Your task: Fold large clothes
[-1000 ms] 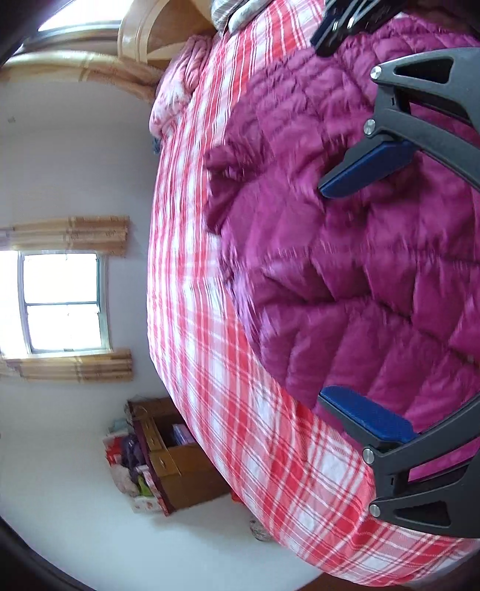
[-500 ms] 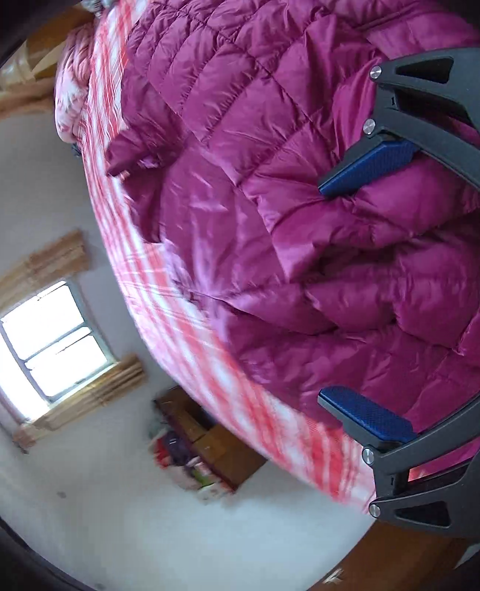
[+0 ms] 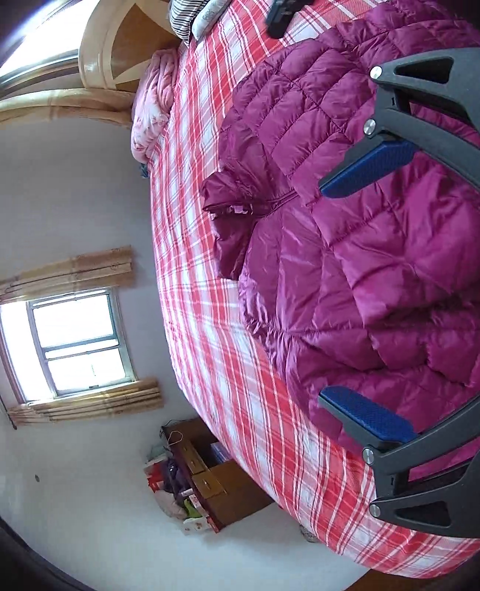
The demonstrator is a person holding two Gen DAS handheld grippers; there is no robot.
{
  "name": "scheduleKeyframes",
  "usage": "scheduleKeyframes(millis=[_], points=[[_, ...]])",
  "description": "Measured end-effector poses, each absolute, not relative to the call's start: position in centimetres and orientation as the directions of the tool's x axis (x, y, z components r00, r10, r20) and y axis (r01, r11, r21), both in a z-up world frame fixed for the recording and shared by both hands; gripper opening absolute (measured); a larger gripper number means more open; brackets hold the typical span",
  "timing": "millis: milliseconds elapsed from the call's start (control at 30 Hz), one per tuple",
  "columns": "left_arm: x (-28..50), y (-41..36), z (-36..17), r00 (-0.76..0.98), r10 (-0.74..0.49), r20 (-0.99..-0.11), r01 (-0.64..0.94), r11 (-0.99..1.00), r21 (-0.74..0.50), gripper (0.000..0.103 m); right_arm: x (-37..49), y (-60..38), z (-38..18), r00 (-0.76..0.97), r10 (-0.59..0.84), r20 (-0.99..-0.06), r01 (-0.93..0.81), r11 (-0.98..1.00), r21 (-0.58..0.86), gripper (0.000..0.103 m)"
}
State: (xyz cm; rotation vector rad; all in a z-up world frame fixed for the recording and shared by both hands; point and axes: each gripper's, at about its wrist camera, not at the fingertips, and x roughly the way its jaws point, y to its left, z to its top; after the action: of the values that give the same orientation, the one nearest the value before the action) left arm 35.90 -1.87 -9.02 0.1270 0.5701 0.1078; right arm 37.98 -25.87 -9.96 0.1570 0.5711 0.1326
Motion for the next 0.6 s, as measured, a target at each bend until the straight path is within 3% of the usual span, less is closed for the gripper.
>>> scheduleKeyframes(millis=[133,333,600], points=[[38.5,-2.9,-12.7,0.785,0.158,-0.599,-0.060,0.982,0.181,0.102,41.7,-25.3,-11.8,0.770,0.256,-0.584,-0.149,0.963,0.225,0.029],[40.0,-2.8,-16.2,0.733,0.145,-0.664,-0.051,0.986,0.158,0.102,44.1,-25.5,-16.4,0.698,0.222,-0.681,-0.099,0.971,0.216,0.029],[42.0,-0.8,-17.7,0.645,0.050,-0.763,-0.065,0.998,0.011,0.102,44.8,-26.7,-17.5,0.660,0.253,-0.708,-0.072,0.959,0.276,0.025]])
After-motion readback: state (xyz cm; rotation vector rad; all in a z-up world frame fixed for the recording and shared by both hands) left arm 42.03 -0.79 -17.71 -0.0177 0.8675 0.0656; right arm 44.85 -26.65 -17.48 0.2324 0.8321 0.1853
